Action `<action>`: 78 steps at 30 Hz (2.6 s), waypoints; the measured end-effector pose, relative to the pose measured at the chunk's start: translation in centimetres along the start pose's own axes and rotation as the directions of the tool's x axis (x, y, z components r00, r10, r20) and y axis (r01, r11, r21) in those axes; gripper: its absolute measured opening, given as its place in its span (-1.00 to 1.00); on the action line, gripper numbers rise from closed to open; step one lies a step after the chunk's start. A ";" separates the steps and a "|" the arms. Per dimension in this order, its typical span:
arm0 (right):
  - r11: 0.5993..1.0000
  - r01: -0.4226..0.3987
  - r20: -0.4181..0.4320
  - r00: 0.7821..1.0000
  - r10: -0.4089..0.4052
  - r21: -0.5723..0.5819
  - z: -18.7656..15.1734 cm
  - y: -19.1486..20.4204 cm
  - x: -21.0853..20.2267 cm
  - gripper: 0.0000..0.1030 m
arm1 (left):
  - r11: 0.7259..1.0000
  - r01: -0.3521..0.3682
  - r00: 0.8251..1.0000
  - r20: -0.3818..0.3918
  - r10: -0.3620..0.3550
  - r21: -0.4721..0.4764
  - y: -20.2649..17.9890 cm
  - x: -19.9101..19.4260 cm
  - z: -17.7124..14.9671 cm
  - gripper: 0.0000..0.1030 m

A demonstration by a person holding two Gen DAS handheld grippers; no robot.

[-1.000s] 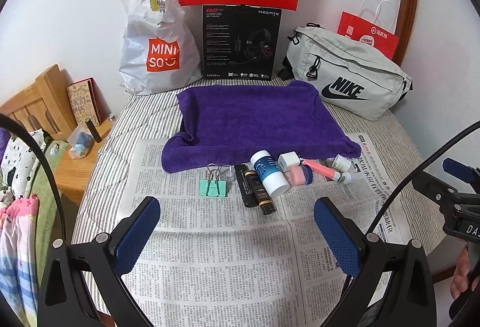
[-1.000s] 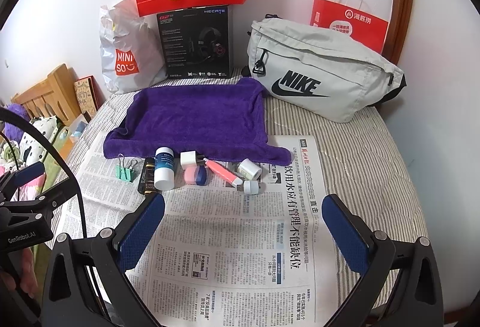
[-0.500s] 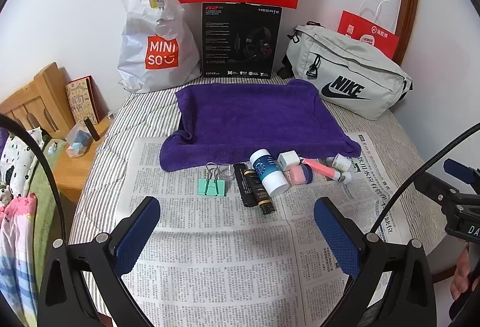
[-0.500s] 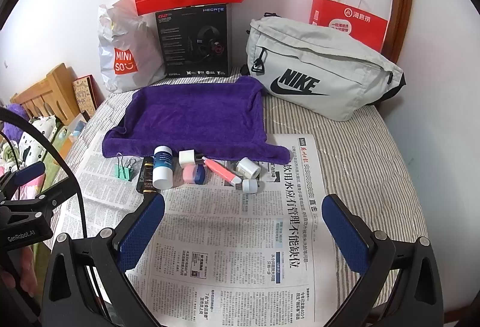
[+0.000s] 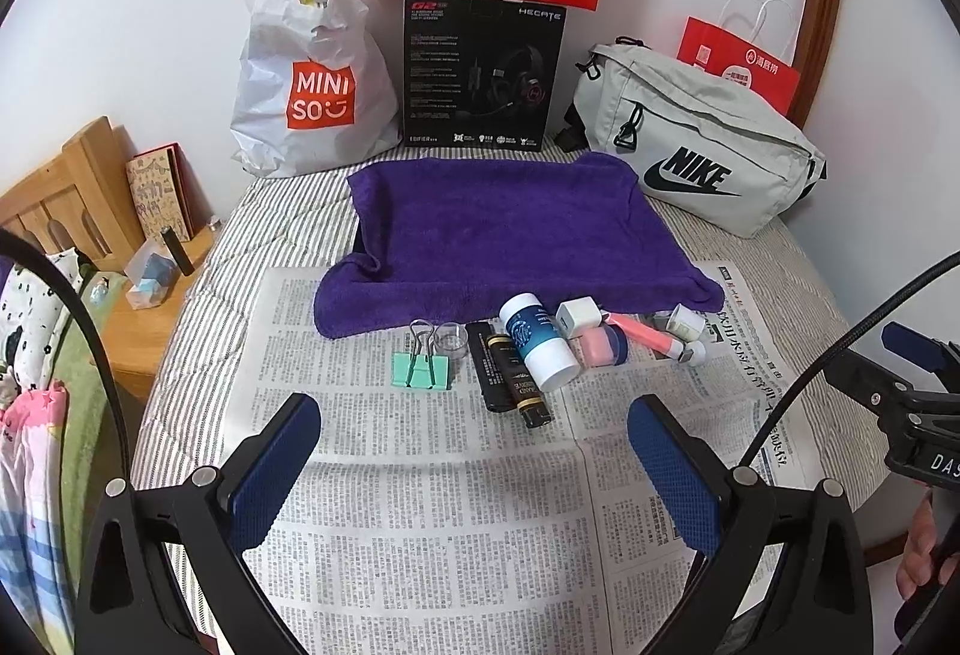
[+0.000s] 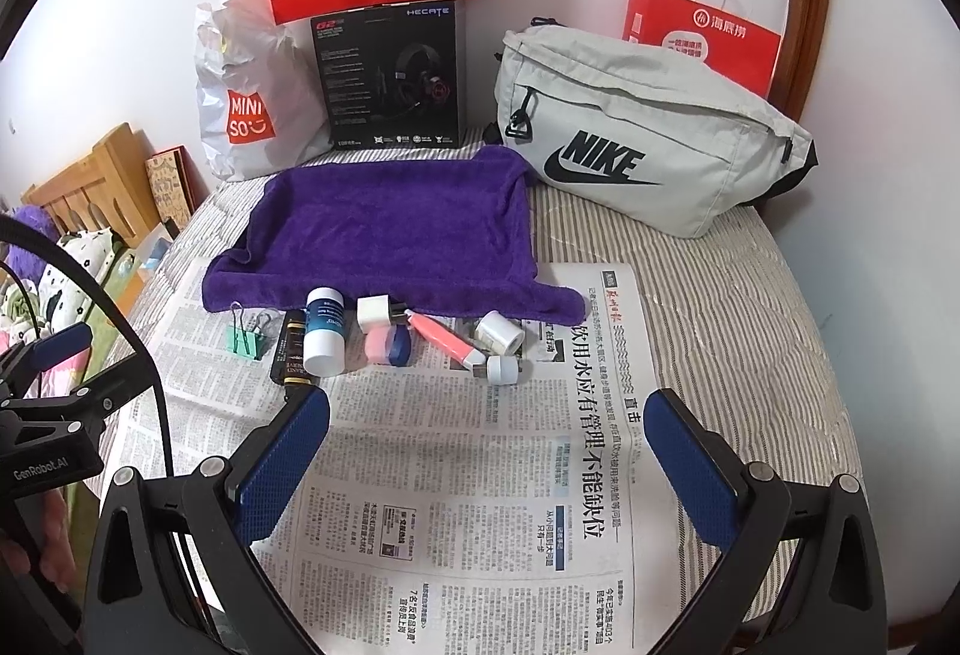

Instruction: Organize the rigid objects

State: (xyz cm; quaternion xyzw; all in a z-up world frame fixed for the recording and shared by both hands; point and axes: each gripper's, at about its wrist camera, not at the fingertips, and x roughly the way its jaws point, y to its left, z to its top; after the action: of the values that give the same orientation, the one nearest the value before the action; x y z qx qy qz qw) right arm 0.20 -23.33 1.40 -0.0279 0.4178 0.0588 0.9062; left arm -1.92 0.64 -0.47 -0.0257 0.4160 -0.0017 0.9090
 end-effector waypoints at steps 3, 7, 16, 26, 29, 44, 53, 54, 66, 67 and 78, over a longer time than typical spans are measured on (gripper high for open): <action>1.000 -0.002 -0.009 1.000 0.002 0.001 -0.1 -0.1 0.6 1.00 | 1.000 0.000 1.000 -0.008 0.000 0.002 0.1 0.6 -0.1 1.00; 1.000 -0.013 -0.015 1.000 0.013 0.003 -0.1 -0.3 1.4 1.00 | 1.000 -0.009 1.000 -0.023 0.009 -0.001 0.4 1.7 -0.2 1.00; 1.000 -0.010 -0.053 0.999 0.009 -0.015 -0.6 -0.3 4.6 1.00 | 0.999 -0.040 0.996 -0.078 0.038 -0.021 2.2 5.8 -0.7 1.00; 1.000 -0.004 -0.145 0.989 0.002 -0.009 -2.2 -1.1 9.3 0.99 | 0.999 -0.052 0.988 -0.143 0.052 0.003 4.0 12.3 -1.1 0.99; 1.000 0.002 -0.172 0.985 -0.001 0.007 -2.6 -1.8 10.5 1.00 | 1.000 -0.023 0.988 -0.155 0.020 -0.018 4.6 14.0 -0.9 0.98; 0.998 0.001 -0.245 0.969 0.016 0.068 -2.3 -4.1 13.8 0.99 | 1.000 -0.023 0.994 -0.110 0.024 0.011 4.9 17.0 -0.8 0.75; 0.997 -0.031 -0.231 0.972 0.048 0.073 -1.9 -4.0 15.1 0.99 | 0.998 -0.030 0.997 -0.066 0.033 0.049 4.4 16.9 -0.9 0.23; 0.996 -0.039 -0.227 0.972 0.056 0.076 -1.8 -4.0 15.4 0.99 | 0.998 -0.026 0.997 -0.065 0.029 0.053 4.4 16.8 -0.9 0.17; 0.995 -0.073 -0.206 0.975 0.087 0.074 -0.8 -3.3 18.1 0.69 | 0.998 -0.008 0.996 -0.085 0.013 0.059 3.9 16.4 -0.9 -0.24; 0.994 -0.078 -0.204 0.975 0.091 0.072 -0.8 -3.1 18.1 0.68 | 0.998 -0.007 0.996 -0.089 0.012 0.057 3.9 16.5 -0.8 -0.24; 0.999 -0.041 -0.175 0.984 0.040 -0.004 -0.7 -1.4 18.5 -0.08 | 0.998 0.008 0.995 -0.100 -0.002 0.059 3.9 16.6 -0.6 -0.24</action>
State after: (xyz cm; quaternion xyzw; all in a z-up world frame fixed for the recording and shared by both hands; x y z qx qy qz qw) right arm 11.73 -23.29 -13.13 -0.0279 0.4962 0.0762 0.8644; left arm 8.40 4.10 -13.60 0.0002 0.4607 -0.0176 0.8874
